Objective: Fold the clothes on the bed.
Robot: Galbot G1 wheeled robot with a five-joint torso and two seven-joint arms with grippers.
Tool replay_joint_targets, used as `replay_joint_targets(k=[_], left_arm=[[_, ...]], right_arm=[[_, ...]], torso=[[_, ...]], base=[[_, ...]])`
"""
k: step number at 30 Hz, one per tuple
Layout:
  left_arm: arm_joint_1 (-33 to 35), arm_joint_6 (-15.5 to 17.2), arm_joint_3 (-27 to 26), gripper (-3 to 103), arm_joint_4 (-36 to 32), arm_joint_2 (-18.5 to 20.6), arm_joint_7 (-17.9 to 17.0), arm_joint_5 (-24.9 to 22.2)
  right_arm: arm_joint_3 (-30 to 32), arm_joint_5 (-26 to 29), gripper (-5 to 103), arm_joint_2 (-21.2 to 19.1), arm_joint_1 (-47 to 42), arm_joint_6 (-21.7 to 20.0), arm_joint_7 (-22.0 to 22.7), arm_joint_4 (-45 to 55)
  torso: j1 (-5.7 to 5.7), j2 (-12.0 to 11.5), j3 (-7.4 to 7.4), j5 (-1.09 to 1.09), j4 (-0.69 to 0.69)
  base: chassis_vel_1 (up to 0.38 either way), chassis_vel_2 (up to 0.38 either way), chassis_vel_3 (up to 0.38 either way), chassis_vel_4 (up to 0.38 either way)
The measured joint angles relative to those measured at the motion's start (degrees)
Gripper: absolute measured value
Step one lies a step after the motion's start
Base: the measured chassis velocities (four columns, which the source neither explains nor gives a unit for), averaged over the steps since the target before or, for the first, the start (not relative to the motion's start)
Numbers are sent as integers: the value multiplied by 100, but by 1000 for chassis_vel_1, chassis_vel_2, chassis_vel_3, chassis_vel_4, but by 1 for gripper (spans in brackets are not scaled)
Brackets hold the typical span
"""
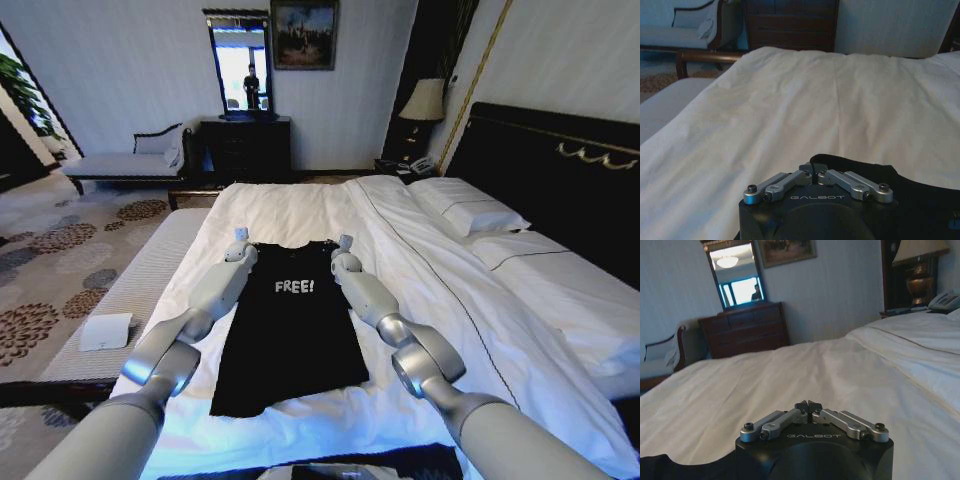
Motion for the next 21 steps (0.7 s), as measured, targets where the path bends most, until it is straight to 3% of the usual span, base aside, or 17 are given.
replay_joint_targets(k=[8, 19, 21], left_arm=[[-269, -175, -79, 1, 372, -264, 21, 210], [-154, -258, -85, 1, 452, -313, -2, 326], [-96, -151, -69, 3, 408, -332, -2, 311]], right_arm=[[303, -124, 0, 111, 162, 372, -219, -375], [347, -136, 0, 50, 87, 334, -447, -538], [325, -57, 0, -7, 23, 204, -564, -490]], torso=[[-1, 0, 0, -1, 0], [-1, 0, -1, -1, 1], [-1, 0, -1, -1, 1]], base=[[0, 0, 0, 0], [0, 0, 0, 0], [0, 0, 0, 0]])
